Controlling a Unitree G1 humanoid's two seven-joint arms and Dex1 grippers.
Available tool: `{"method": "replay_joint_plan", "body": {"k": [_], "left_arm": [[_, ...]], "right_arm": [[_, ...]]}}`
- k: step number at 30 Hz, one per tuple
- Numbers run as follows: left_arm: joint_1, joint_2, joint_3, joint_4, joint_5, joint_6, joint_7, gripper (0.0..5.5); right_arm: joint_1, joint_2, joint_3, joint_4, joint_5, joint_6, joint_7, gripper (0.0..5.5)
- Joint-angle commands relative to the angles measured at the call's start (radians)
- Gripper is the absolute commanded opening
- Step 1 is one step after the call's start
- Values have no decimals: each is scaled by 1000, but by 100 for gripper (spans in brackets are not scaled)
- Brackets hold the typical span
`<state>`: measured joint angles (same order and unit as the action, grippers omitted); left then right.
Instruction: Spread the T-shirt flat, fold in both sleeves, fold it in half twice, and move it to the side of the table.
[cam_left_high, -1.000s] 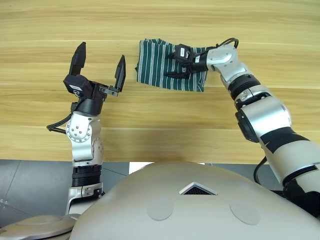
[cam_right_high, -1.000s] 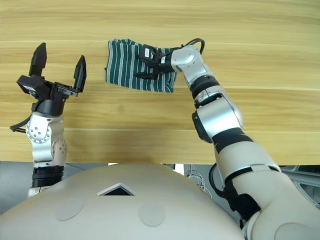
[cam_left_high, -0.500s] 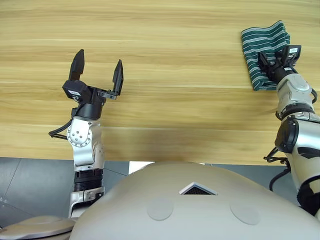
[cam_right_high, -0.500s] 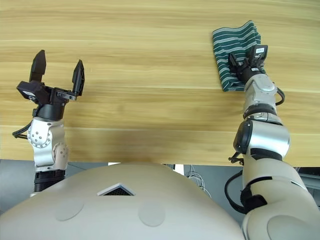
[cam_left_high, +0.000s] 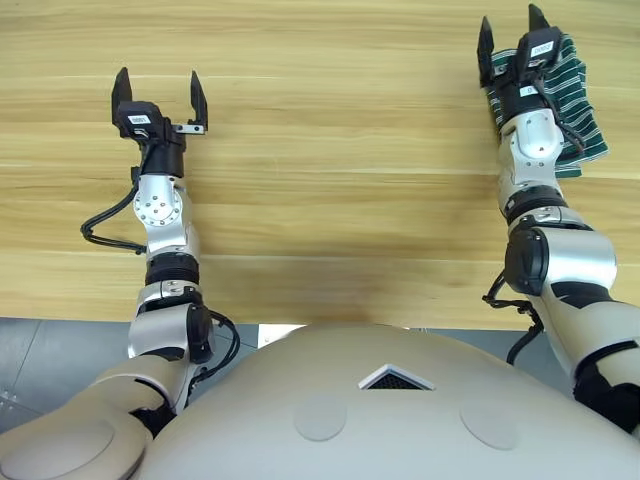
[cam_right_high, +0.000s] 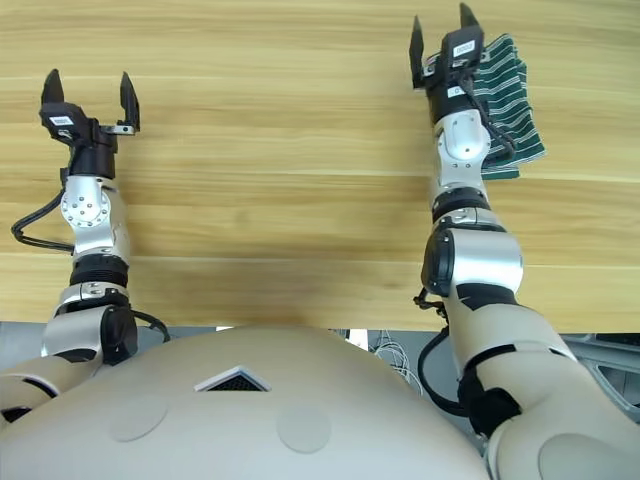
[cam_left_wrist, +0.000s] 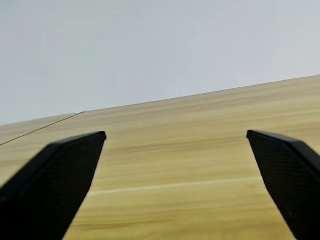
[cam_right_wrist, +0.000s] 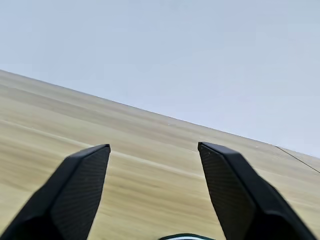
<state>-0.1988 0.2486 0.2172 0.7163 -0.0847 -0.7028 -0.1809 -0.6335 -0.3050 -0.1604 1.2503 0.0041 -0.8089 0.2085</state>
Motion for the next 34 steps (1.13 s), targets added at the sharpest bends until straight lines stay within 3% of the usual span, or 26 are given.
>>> {"method": "replay_joint_plan", "body": {"k": [1,34], "left_arm": [[-39,-10,-14,67,21,-46,12,511],[-54,-33,-67,102,36,-100,11,511]], "right_arm": [[-6,-23,-25,1,13,-22,-11,328],[64,-68,31,-26,-102,-83,-165,328]]}}
